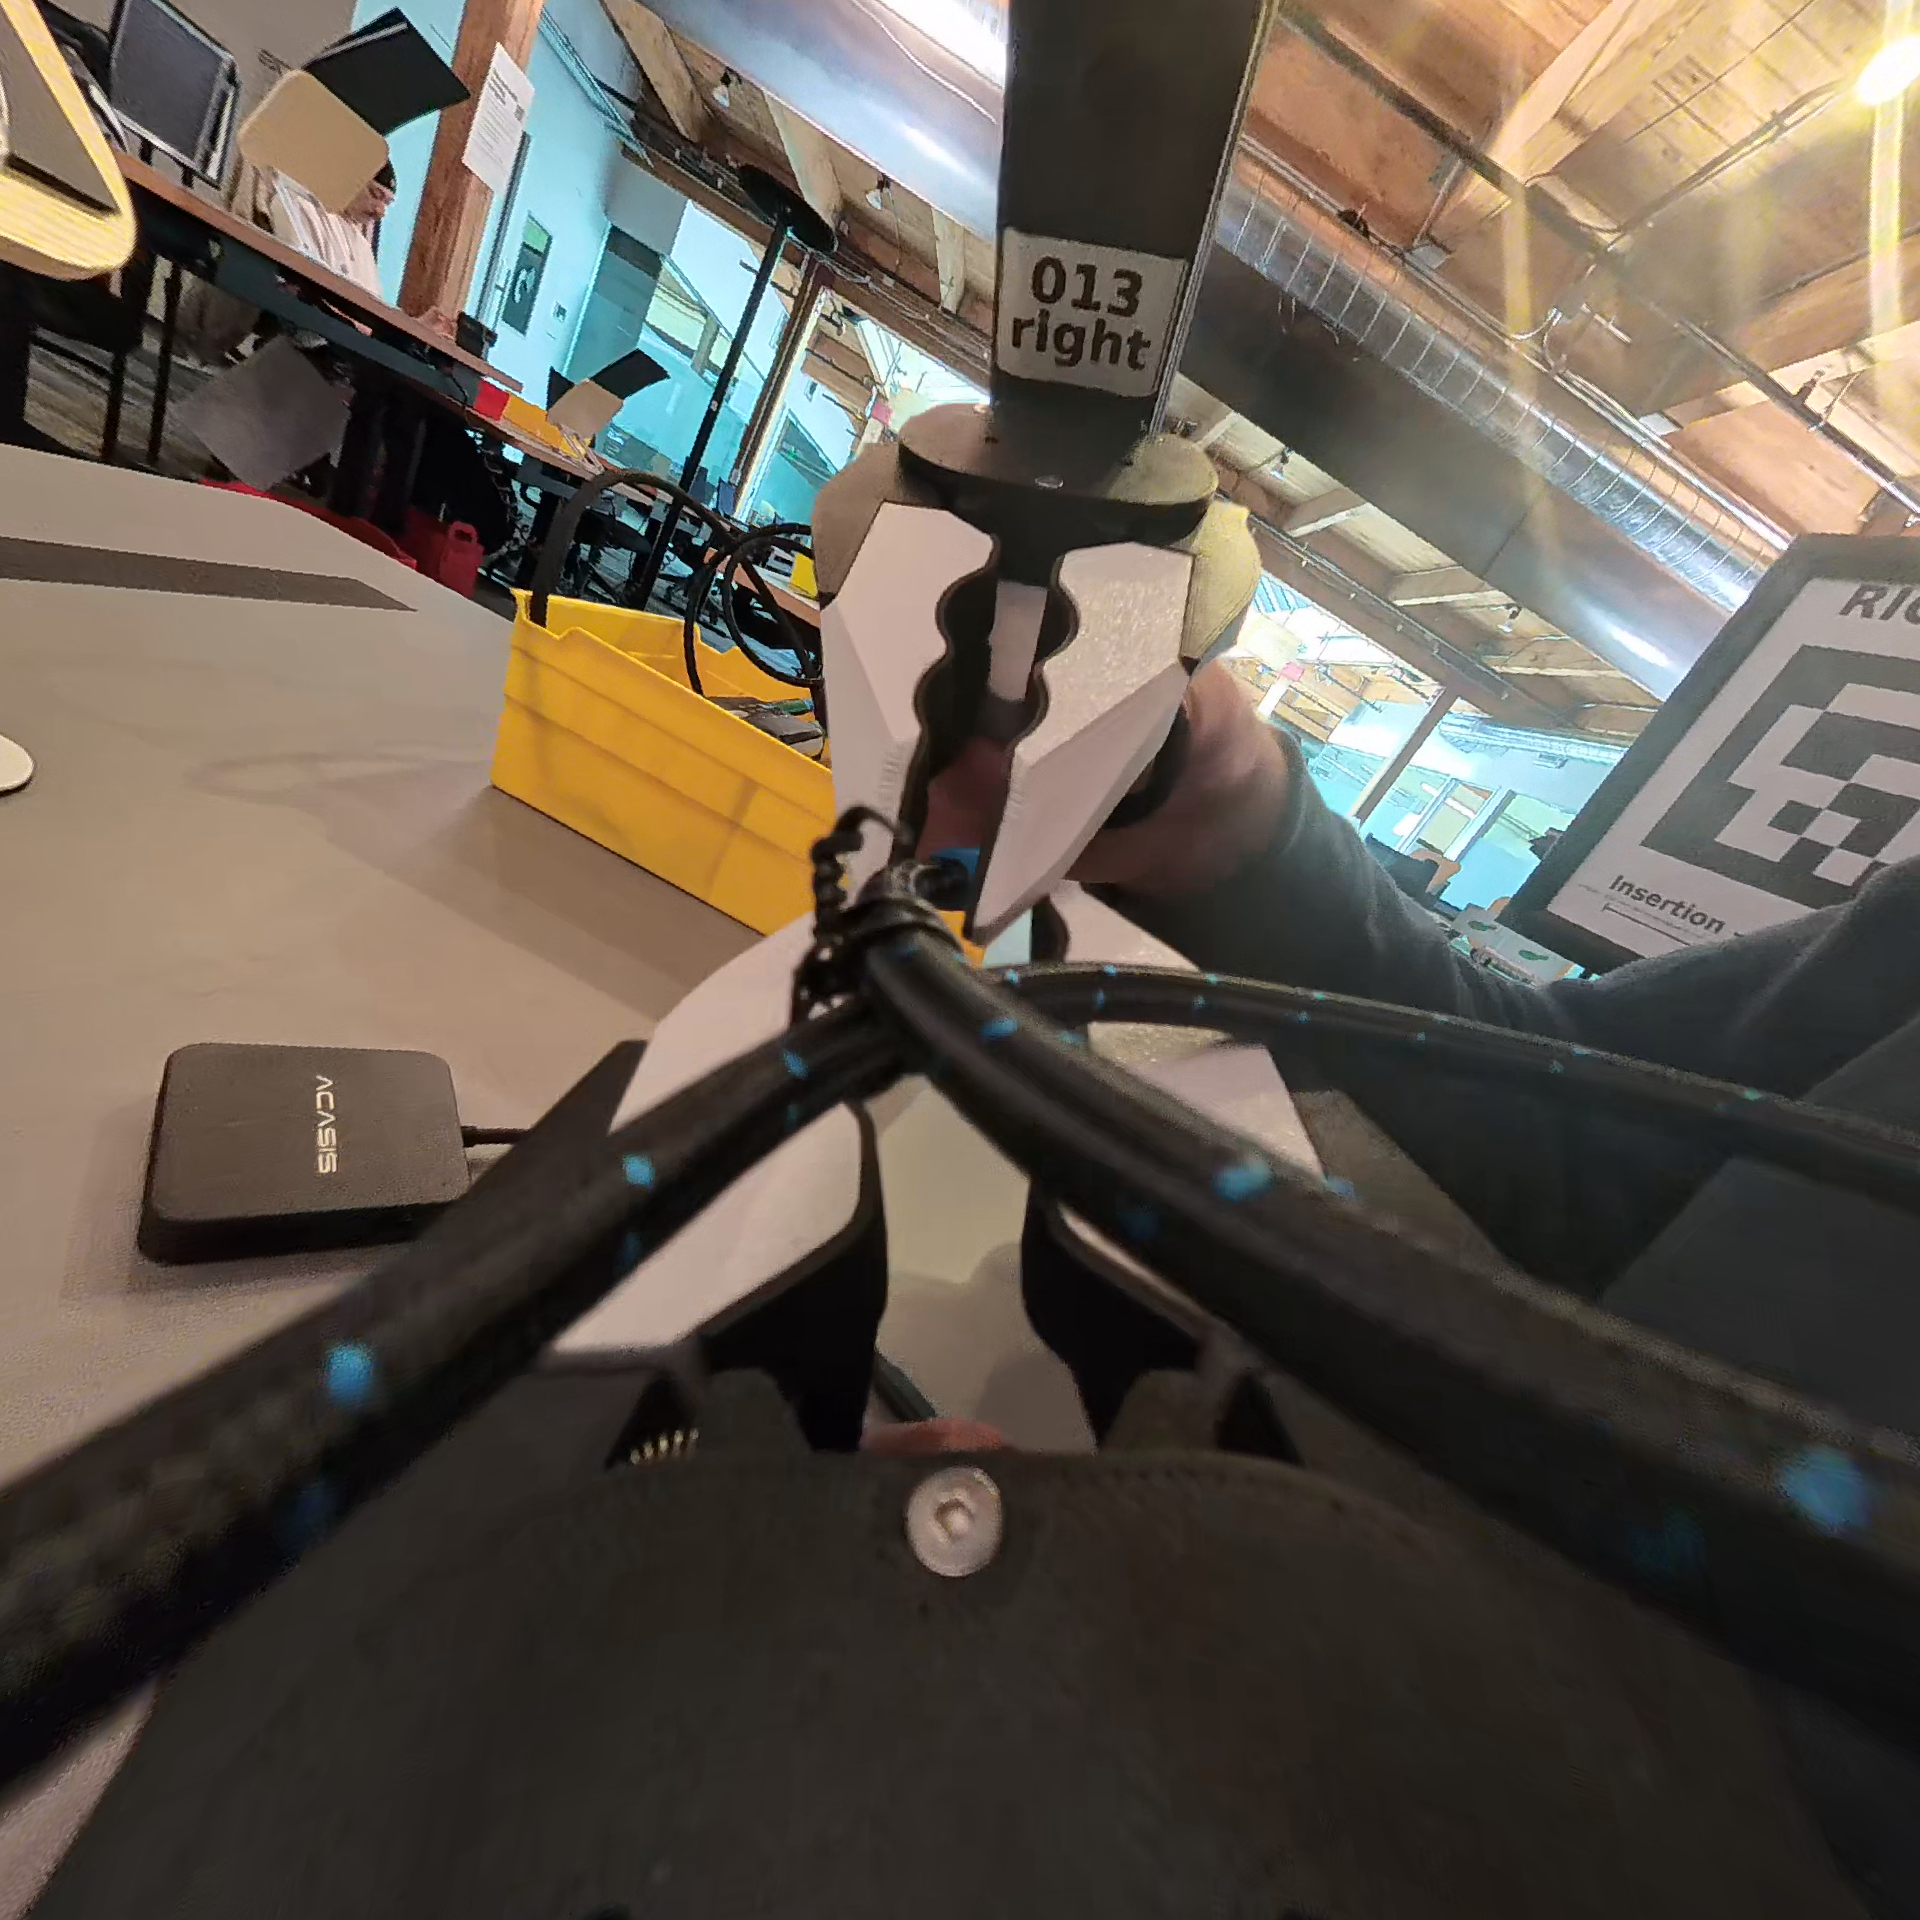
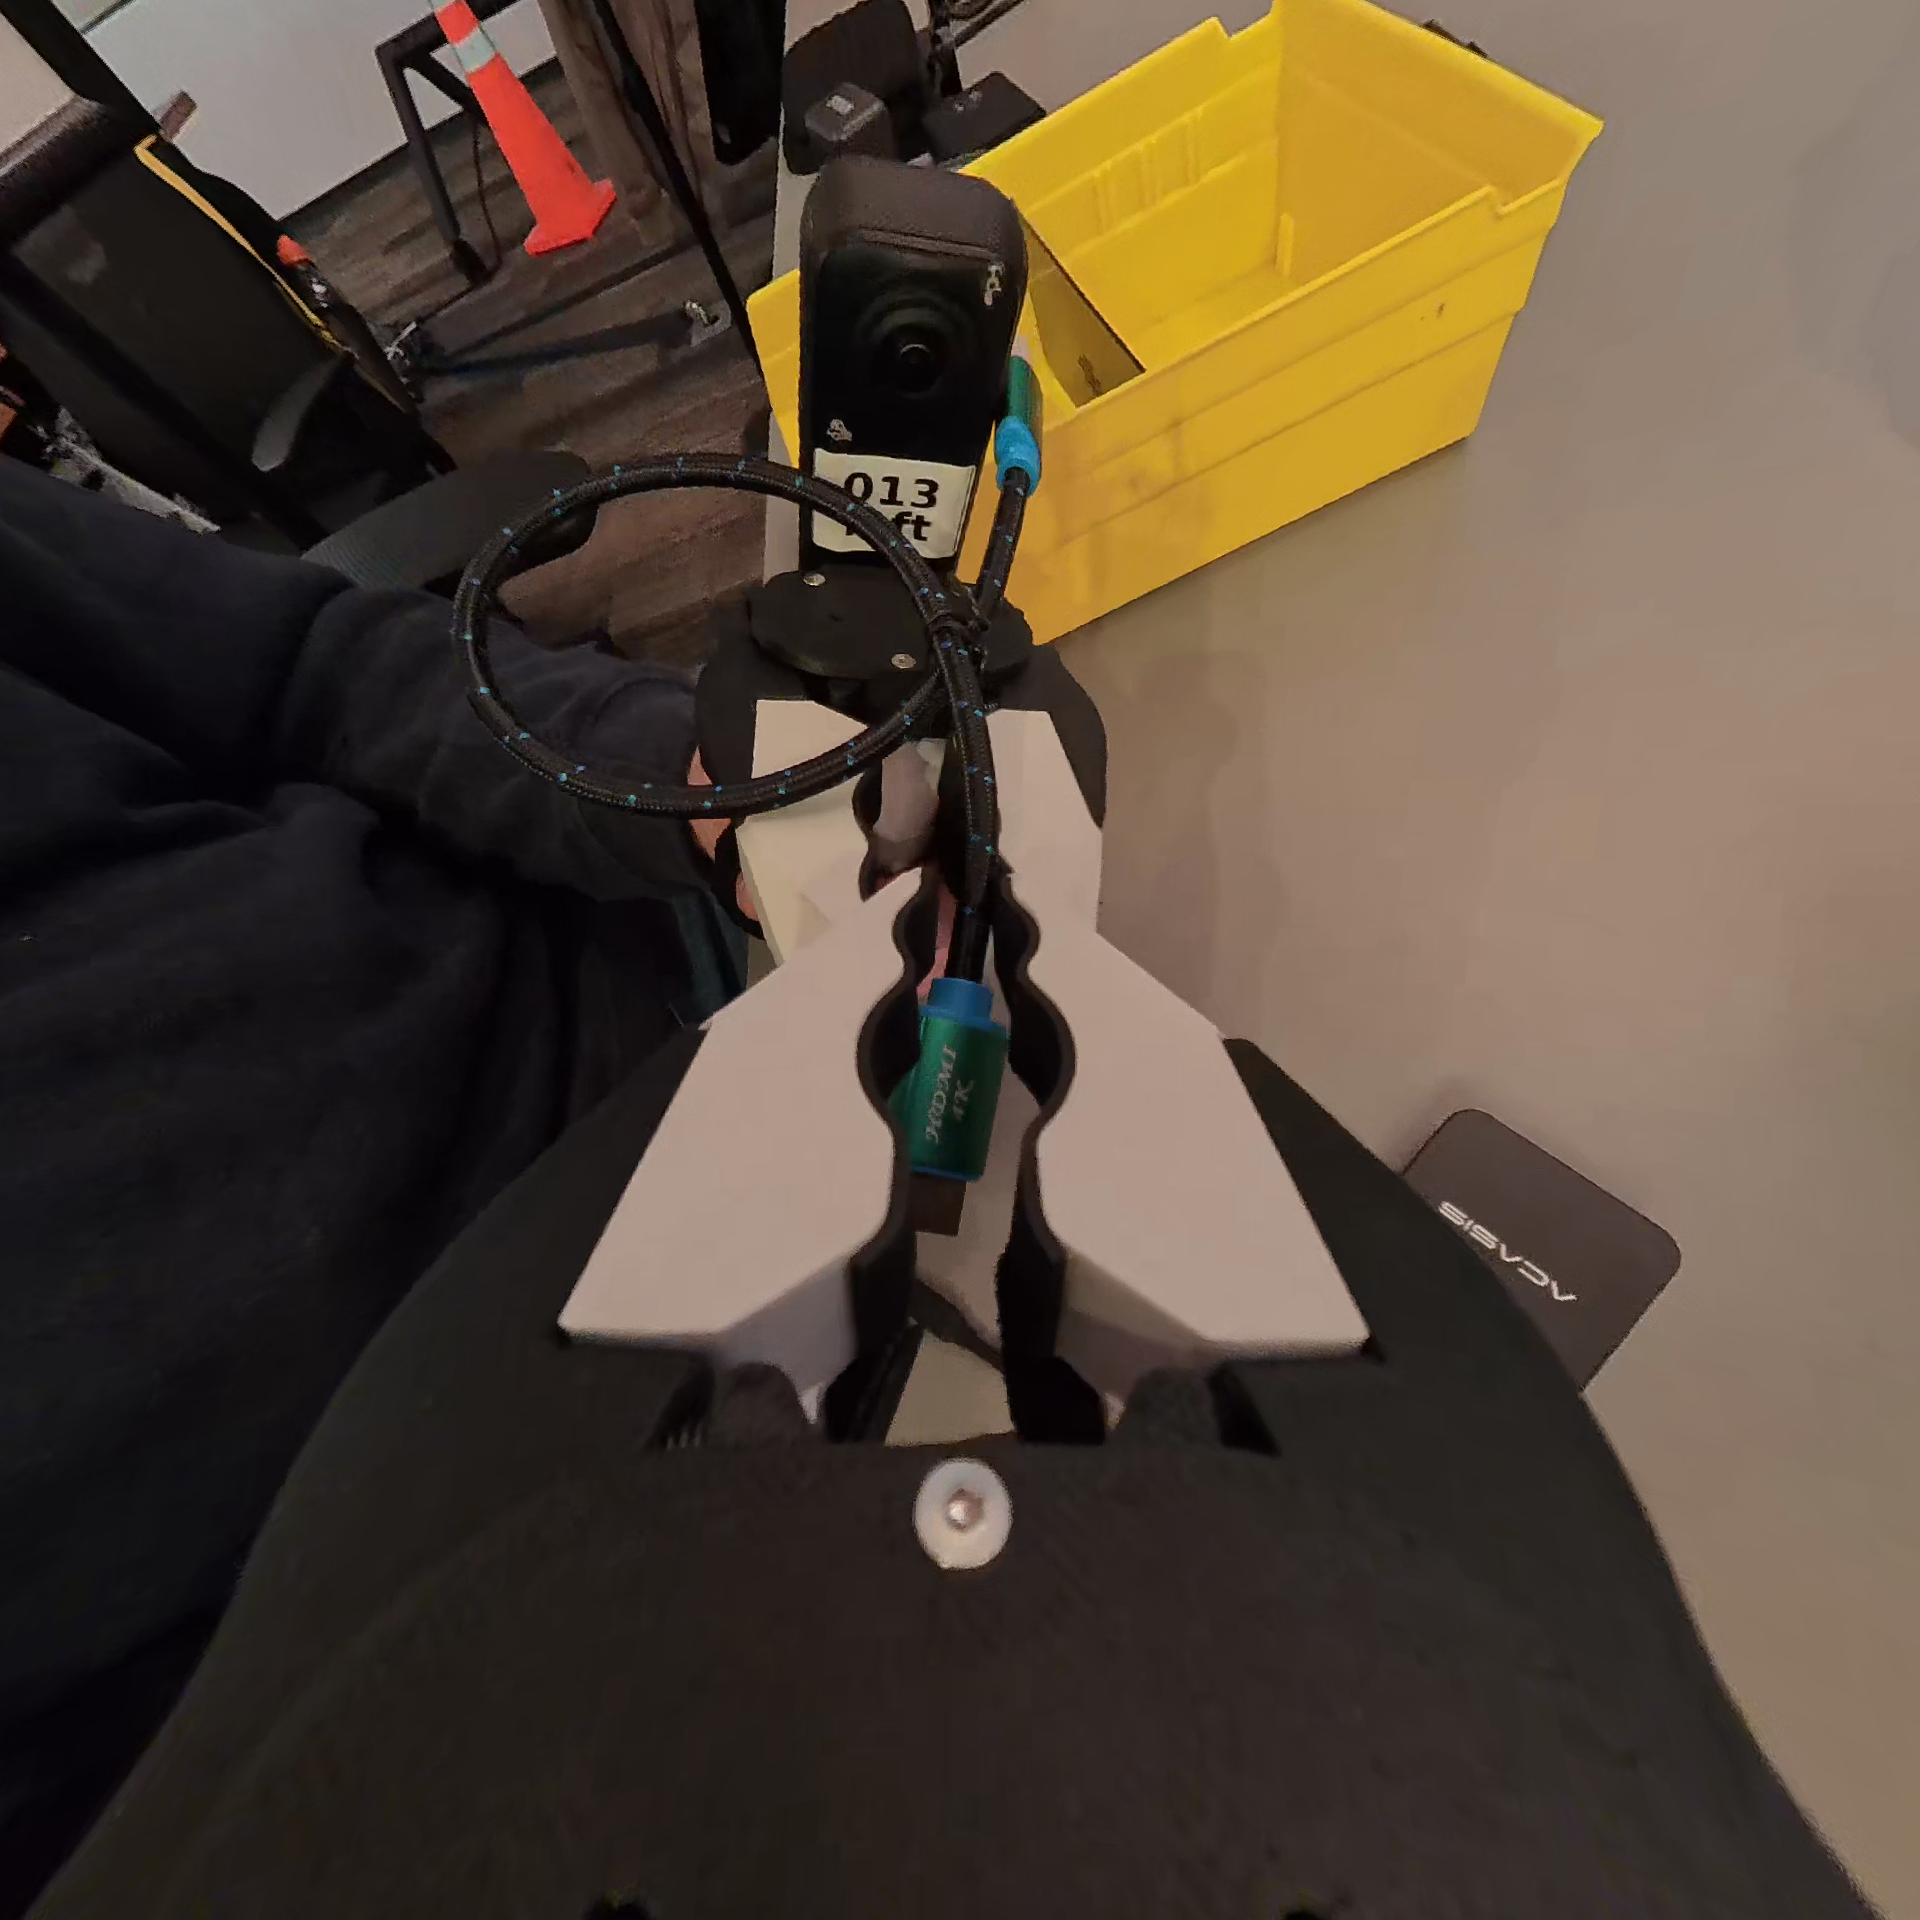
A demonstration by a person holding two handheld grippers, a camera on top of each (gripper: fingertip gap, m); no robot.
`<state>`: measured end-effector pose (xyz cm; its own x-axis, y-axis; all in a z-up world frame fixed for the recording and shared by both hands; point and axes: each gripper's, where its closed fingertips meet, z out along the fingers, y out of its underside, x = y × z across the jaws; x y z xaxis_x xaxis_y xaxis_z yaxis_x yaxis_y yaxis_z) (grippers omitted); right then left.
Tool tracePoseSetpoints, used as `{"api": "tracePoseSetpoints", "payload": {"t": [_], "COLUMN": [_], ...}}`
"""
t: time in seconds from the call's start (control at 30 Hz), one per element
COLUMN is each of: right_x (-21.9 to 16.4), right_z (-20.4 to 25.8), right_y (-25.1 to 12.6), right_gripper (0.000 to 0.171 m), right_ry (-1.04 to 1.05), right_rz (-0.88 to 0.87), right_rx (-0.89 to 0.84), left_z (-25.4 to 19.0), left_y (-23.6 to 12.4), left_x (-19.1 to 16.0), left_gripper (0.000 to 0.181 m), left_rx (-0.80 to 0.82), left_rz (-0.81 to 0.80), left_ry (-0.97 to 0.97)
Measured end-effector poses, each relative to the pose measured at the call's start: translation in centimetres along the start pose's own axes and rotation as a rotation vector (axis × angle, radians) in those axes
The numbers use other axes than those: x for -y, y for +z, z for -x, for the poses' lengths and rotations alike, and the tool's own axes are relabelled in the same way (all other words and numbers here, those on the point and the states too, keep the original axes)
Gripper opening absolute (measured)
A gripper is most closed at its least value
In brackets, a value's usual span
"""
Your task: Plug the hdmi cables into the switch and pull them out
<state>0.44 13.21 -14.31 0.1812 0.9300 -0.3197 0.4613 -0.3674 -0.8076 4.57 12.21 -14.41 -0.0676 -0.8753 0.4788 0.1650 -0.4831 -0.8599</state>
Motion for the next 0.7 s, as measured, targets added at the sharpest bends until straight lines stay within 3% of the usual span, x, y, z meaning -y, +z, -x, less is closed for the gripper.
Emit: {"api": "tracePoseSetpoints", "payload": {"t": [0.4,0.7], "right_x": [-0.1,1.5], "right_z": [-0.1,-0.4], "right_y": [0.5,-2.2], "right_gripper": [0.004,0.021], "right_ry": [0.053,0.028], "right_rz": [-0.039,-0.074], "right_rx": [0.024,-0.043], "left_z": [0.1,0.3], "left_y": [0.4,-0.3], "left_x": [-0.1,0.5], "left_gripper": [0.021,0.021], "left_rx": [-0.005,0.011], "left_rz": [-0.078,-0.094], "left_ry": [-0.047,-0.039]}}
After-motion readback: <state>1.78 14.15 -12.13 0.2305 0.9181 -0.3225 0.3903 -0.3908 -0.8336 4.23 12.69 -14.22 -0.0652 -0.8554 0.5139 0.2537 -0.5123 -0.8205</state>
